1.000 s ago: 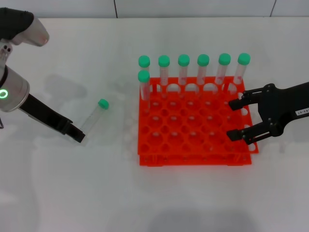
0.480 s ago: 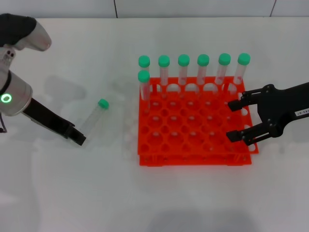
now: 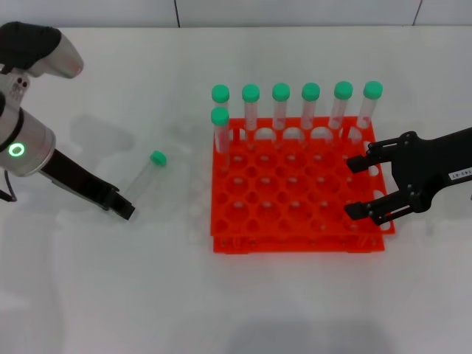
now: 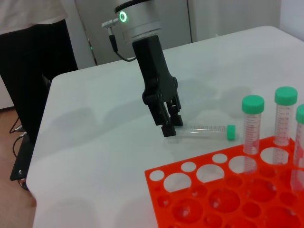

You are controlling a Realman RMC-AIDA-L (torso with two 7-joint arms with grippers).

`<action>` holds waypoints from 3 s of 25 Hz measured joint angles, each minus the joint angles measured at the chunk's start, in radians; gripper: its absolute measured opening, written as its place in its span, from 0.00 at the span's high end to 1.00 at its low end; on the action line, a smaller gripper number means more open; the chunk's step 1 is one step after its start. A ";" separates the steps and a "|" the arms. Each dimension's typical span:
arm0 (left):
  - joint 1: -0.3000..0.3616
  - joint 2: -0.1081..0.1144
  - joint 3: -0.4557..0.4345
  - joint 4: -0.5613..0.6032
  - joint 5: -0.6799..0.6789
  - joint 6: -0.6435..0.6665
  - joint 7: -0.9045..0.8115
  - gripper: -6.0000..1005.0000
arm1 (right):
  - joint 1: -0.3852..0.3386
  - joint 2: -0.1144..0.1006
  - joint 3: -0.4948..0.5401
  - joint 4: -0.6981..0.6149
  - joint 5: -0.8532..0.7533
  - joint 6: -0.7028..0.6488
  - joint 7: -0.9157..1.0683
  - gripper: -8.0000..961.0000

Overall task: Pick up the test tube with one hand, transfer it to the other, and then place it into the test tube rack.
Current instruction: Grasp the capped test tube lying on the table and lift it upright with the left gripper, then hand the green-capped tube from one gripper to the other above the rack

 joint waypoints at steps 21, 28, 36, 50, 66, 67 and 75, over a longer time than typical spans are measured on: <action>-0.020 0.006 -0.003 -0.019 -0.012 -0.016 -0.005 0.81 | 0.002 0.003 0.000 0.000 0.000 0.002 -0.003 0.14; 0.056 -0.021 -0.006 0.282 -0.078 0.076 -0.015 0.80 | 0.002 0.003 0.007 0.000 0.000 -0.003 0.000 0.14; 0.210 -0.030 -0.002 0.663 -0.243 0.071 -0.030 0.80 | 0.000 0.002 0.010 -0.007 0.011 -0.001 0.002 0.14; 0.257 -0.013 -0.033 0.436 -0.773 -0.045 0.436 0.79 | 0.002 0.019 0.011 -0.028 0.013 0.008 0.011 0.14; 0.001 0.114 -0.045 -0.170 -0.840 0.140 0.807 0.79 | -0.015 0.038 0.012 -0.060 0.040 0.015 0.004 0.14; -0.007 0.111 -0.045 -0.184 -0.831 0.137 0.824 0.79 | -0.018 0.038 0.012 -0.061 0.040 0.016 0.004 0.14; -0.027 0.091 -0.044 -0.229 -0.792 0.101 0.881 0.78 | -0.022 0.038 0.014 -0.048 0.042 0.047 0.009 0.14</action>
